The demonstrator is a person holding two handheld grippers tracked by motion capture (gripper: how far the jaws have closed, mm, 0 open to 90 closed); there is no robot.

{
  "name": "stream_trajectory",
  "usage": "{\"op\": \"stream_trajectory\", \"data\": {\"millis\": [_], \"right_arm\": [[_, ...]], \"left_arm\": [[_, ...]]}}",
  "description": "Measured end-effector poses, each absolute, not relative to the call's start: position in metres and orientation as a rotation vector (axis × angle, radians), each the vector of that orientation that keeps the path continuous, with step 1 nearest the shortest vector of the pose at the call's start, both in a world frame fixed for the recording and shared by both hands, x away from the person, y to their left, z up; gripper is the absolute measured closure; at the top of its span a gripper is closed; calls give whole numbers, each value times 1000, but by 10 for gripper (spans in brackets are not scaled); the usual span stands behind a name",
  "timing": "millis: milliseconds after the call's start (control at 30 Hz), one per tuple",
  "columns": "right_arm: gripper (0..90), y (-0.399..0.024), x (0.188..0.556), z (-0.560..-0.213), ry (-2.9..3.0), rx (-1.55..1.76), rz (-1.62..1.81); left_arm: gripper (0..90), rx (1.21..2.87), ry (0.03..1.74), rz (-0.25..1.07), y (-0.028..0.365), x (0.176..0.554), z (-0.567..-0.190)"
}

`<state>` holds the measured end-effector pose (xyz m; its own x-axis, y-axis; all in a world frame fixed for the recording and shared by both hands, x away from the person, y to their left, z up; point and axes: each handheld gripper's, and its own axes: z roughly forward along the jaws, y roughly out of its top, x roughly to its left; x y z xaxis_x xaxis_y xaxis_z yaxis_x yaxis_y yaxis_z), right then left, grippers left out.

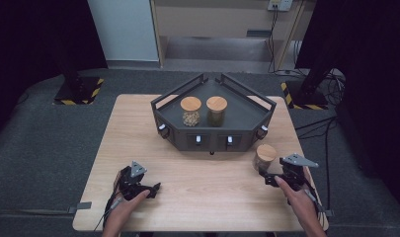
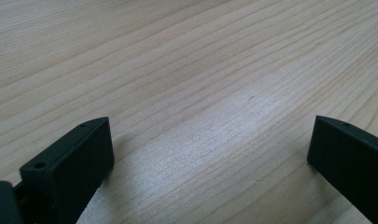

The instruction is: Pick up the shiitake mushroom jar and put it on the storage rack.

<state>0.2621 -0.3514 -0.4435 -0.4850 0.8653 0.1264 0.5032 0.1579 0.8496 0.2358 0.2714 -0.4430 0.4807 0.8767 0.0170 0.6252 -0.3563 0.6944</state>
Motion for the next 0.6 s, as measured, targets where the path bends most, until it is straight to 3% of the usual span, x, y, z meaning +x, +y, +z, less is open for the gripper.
{"op": "stream_trajectory", "data": {"millis": [600], "right_arm": [[22, -341, 275, -446, 2046, 1312, 1247]], "left_arm": [[0, 2103, 1236, 520, 271, 236, -443]]}}
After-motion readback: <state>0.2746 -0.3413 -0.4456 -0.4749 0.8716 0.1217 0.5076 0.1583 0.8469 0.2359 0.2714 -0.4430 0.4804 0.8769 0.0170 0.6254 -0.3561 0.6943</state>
